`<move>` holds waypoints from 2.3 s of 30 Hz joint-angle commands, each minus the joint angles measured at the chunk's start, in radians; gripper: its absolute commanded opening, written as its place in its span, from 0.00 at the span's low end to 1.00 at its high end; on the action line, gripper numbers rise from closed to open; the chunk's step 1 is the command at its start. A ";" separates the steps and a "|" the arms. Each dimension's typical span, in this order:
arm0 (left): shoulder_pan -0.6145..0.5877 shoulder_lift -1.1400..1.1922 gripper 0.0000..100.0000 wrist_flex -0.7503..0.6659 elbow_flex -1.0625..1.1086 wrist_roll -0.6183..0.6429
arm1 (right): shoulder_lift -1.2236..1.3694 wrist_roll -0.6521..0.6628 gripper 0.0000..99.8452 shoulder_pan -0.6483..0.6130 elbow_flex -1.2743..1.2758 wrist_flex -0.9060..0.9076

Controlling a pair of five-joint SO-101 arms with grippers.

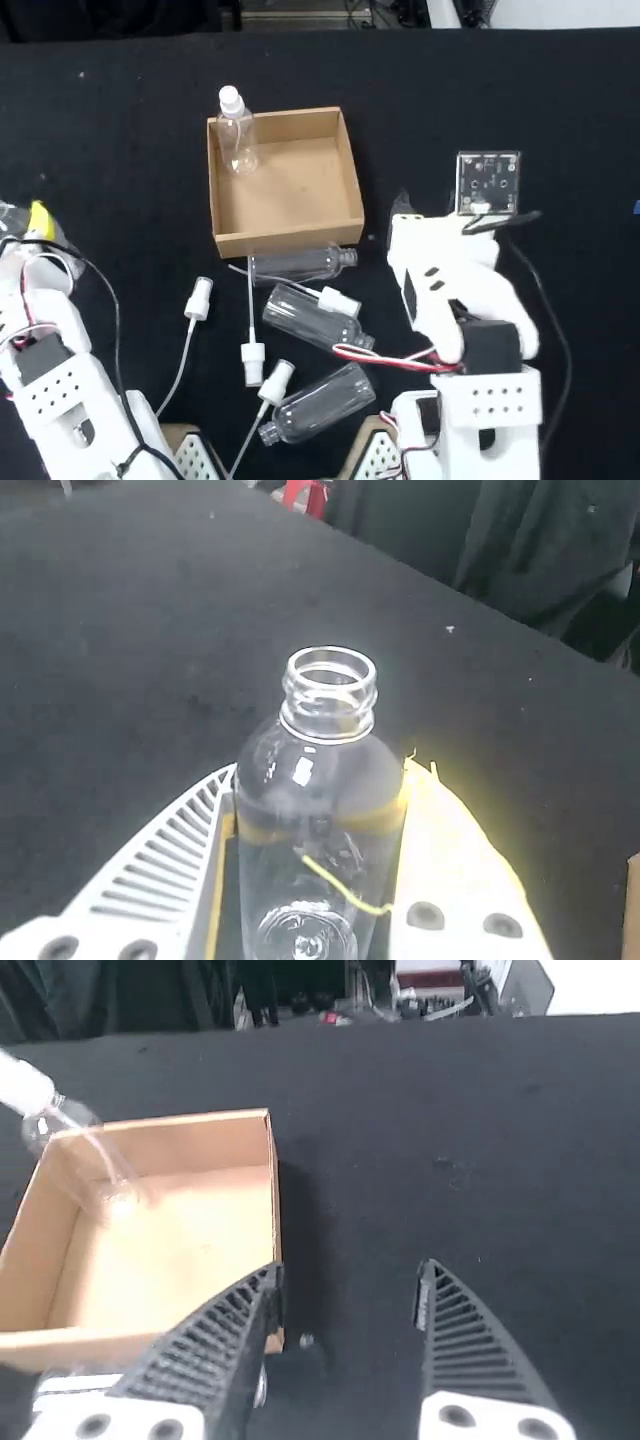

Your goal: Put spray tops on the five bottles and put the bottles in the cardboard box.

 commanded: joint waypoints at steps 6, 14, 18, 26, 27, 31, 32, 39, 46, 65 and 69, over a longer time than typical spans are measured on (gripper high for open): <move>-0.127 -0.031 0.08 -0.032 0.018 0.160 | 0.002 -0.002 0.20 -0.520 -0.087 0.052; -0.308 -0.031 0.08 -0.032 0.028 0.324 | 0.199 -0.193 0.20 -0.844 0.067 -0.265; -0.357 -0.031 0.08 -0.031 0.028 0.400 | 0.297 -0.292 0.20 -0.875 0.102 -0.485; -0.363 -0.031 0.08 -0.026 0.028 0.414 | 0.553 -0.448 0.20 -0.896 0.035 -0.660; -0.361 -0.031 0.08 -0.026 0.028 0.414 | 0.590 -0.466 0.20 -0.899 0.010 -0.660; -0.361 -0.028 0.08 -0.026 0.030 0.414 | 0.731 -0.591 0.20 -0.902 -0.079 -0.658; -0.361 -0.029 0.08 -0.026 0.030 0.414 | 0.763 -0.634 0.20 -0.902 -0.094 -0.658; -0.361 -0.023 0.08 -0.026 0.030 0.414 | 0.878 -0.753 0.22 -0.964 -0.205 -0.562; -0.361 -0.031 0.08 -0.032 0.047 0.414 | 0.926 -0.775 0.36 -0.982 -0.268 -0.456; -0.357 -0.031 0.08 -0.032 0.053 0.411 | 1.293 -0.913 0.31 -0.973 -0.395 -0.582; -0.363 -0.031 0.08 -0.032 0.050 0.410 | 1.346 -0.931 0.31 -0.973 -0.453 -0.526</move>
